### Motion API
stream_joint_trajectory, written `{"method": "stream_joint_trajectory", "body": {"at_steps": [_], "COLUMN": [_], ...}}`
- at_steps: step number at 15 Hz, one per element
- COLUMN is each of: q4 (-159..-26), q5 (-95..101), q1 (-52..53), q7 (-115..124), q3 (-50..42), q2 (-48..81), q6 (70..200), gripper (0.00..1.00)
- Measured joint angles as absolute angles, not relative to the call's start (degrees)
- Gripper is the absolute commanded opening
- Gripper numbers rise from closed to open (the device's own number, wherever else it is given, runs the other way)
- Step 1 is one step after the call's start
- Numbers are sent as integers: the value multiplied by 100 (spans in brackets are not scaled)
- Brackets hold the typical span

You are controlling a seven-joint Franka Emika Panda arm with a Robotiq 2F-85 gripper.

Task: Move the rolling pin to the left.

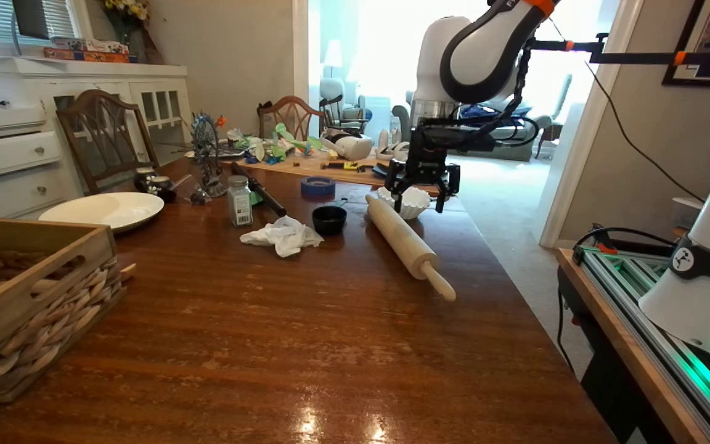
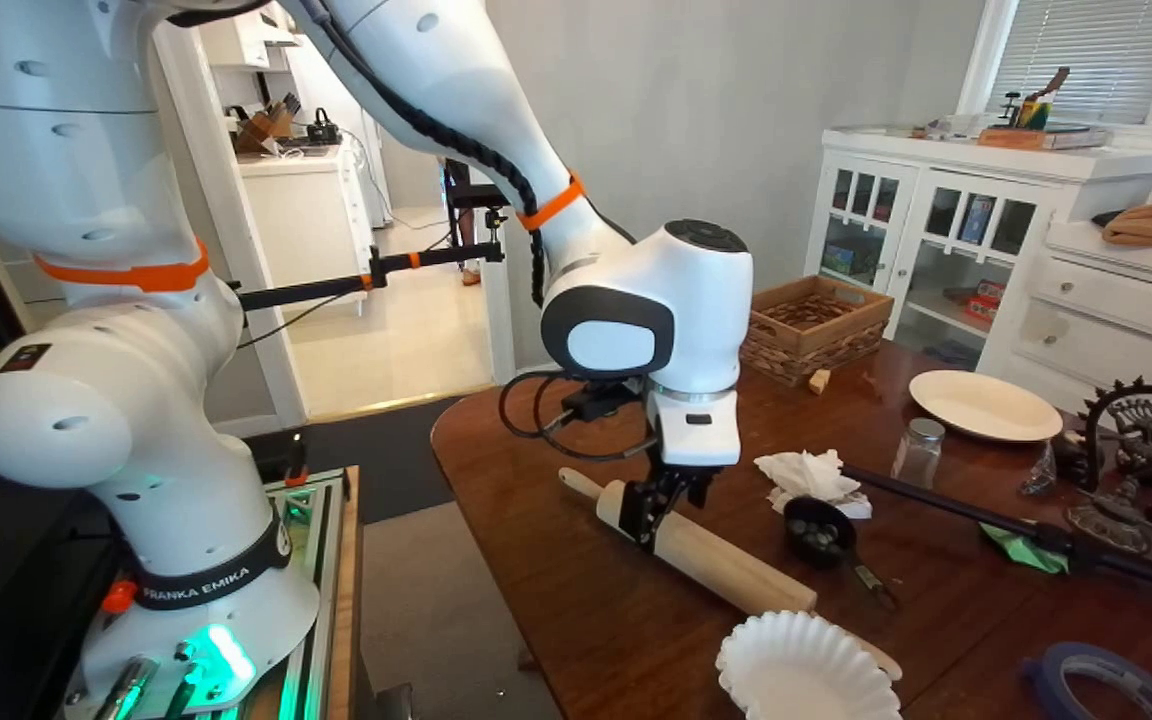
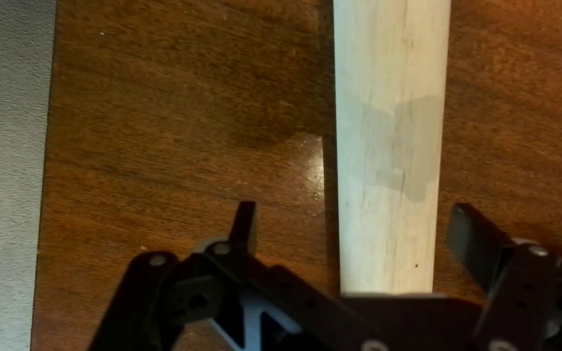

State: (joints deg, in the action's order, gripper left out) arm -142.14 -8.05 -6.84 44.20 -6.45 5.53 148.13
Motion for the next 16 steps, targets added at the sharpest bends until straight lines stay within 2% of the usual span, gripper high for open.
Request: {"method": "stream_joint_trajectory", "body": {"at_steps": [16], "q4": [-13889], "q5": [-816], "q1": [-536], "q7": [4276], "q3": [-632], "q2": [1168], "q6": [15180], "gripper": [100]}}
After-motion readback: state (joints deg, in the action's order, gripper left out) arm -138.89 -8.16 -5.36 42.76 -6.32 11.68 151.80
